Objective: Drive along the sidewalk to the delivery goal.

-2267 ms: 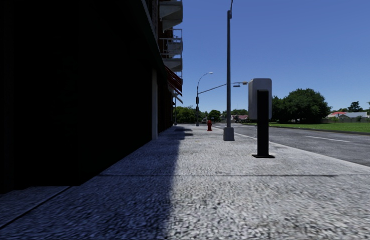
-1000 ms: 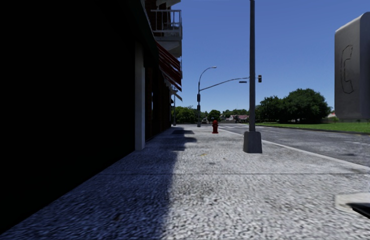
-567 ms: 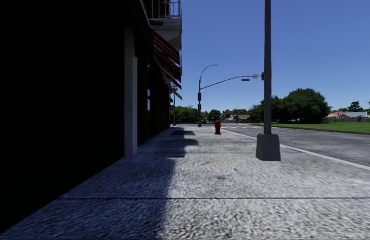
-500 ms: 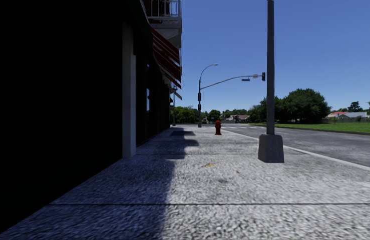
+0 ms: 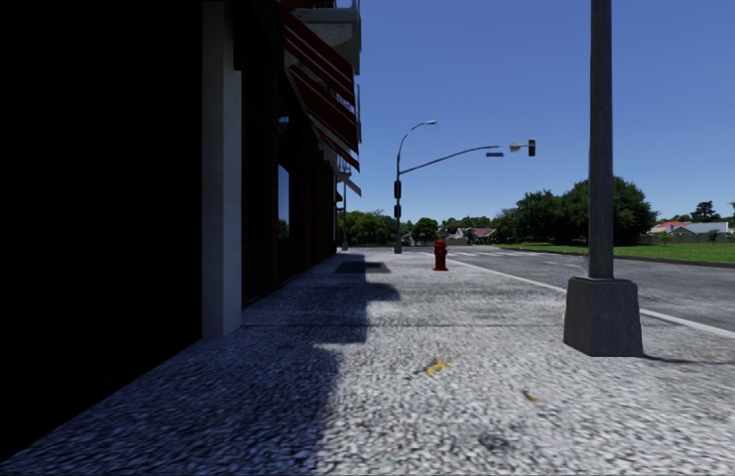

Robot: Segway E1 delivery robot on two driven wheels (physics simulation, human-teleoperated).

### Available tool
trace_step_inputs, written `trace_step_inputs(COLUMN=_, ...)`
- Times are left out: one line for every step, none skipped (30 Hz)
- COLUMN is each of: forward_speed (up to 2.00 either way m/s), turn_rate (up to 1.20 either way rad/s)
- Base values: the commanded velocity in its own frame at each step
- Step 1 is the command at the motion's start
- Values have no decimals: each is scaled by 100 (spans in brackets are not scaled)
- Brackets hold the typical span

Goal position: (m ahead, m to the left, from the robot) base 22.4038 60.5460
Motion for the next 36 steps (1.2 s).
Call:
trace_step_inputs(forward_speed=200, turn_rate=0)
trace_step_inputs(forward_speed=200, turn_rate=0)
trace_step_inputs(forward_speed=200, turn_rate=0)
trace_step_inputs(forward_speed=200, turn_rate=0)
trace_step_inputs(forward_speed=200, turn_rate=0)
trace_step_inputs(forward_speed=200, turn_rate=0)
trace_step_inputs(forward_speed=200, turn_rate=0)
trace_step_inputs(forward_speed=200, turn_rate=0)
trace_step_inputs(forward_speed=200, turn_rate=0)
trace_step_inputs(forward_speed=200, turn_rate=0)
trace_step_inputs(forward_speed=200, turn_rate=0)
trace_step_inputs(forward_speed=200, turn_rate=0)
trace_step_inputs(forward_speed=200, turn_rate=0)
trace_step_inputs(forward_speed=200, turn_rate=0)
trace_step_inputs(forward_speed=200, turn_rate=0)
trace_step_inputs(forward_speed=200, turn_rate=0)
trace_step_inputs(forward_speed=200, turn_rate=0)
trace_step_inputs(forward_speed=200, turn_rate=0)
trace_step_inputs(forward_speed=200, turn_rate=0)
trace_step_inputs(forward_speed=200, turn_rate=0)
trace_step_inputs(forward_speed=200, turn_rate=0)
trace_step_inputs(forward_speed=200, turn_rate=0)
trace_step_inputs(forward_speed=200, turn_rate=0)
trace_step_inputs(forward_speed=200, turn_rate=0)
trace_step_inputs(forward_speed=200, turn_rate=0)
trace_step_inputs(forward_speed=200, turn_rate=0)
trace_step_inputs(forward_speed=200, turn_rate=0)
trace_step_inputs(forward_speed=200, turn_rate=0)
trace_step_inputs(forward_speed=200, turn_rate=0)
trace_step_inputs(forward_speed=200, turn_rate=0)
trace_step_inputs(forward_speed=200, turn_rate=0)
trace_step_inputs(forward_speed=200, turn_rate=0)
trace_step_inputs(forward_speed=200, turn_rate=0)
trace_step_inputs(forward_speed=200, turn_rate=0)
trace_step_inputs(forward_speed=200, turn_rate=0)
trace_step_inputs(forward_speed=200, turn_rate=0)
